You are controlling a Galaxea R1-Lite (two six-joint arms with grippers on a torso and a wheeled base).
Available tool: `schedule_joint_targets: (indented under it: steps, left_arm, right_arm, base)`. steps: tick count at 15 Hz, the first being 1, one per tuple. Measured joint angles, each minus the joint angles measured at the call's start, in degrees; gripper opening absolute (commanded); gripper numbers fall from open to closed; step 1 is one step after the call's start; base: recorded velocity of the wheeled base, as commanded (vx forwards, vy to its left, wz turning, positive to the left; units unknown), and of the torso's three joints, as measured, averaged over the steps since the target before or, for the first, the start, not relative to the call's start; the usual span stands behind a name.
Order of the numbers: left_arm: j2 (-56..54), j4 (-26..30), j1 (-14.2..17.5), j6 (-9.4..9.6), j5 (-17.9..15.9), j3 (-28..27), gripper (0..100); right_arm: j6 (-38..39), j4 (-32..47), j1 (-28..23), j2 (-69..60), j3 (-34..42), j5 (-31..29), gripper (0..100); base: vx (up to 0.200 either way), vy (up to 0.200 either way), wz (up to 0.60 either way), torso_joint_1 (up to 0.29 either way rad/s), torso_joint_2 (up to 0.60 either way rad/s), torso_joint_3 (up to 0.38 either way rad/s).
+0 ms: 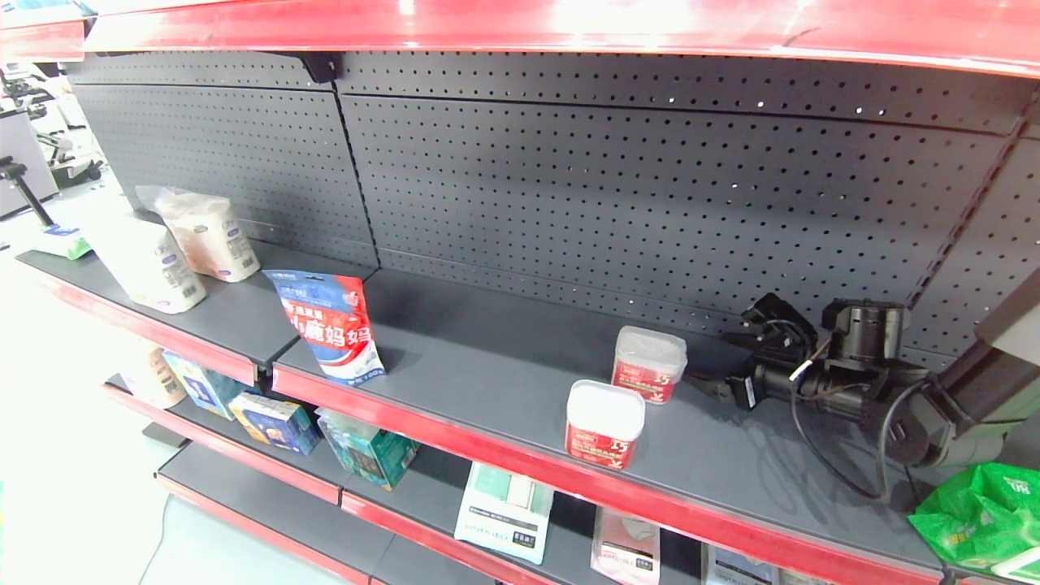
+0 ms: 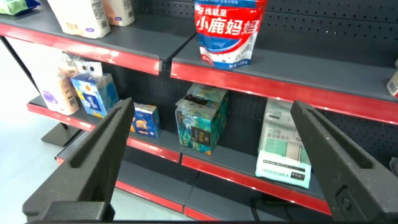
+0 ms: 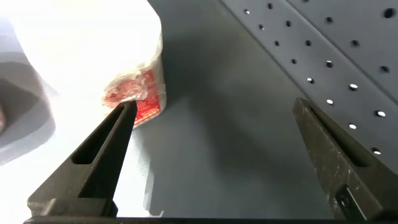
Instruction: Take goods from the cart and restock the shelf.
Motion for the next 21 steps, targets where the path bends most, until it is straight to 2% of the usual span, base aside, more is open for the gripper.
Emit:
schedule_joint_targets:
  steps: [16,21]
  left_arm:
    - [0.00,0.00,0.00,-0.01,-0.02,0.00,100]
    - [0.02,0.00,-0.02,0.00,-0.02,0.00,100]
  right_arm:
    - [1.28,0.04,0.65,-1.45,0.15,-0.67,100]
    - [7.19,0.11,-0.72,-8.85,3.62,-9.08,100]
  base:
    - [0.000,0.000,0.00,0.000,0.00,0.000]
    - [0.000,0.000,0.00,0.000,0.00,0.000]
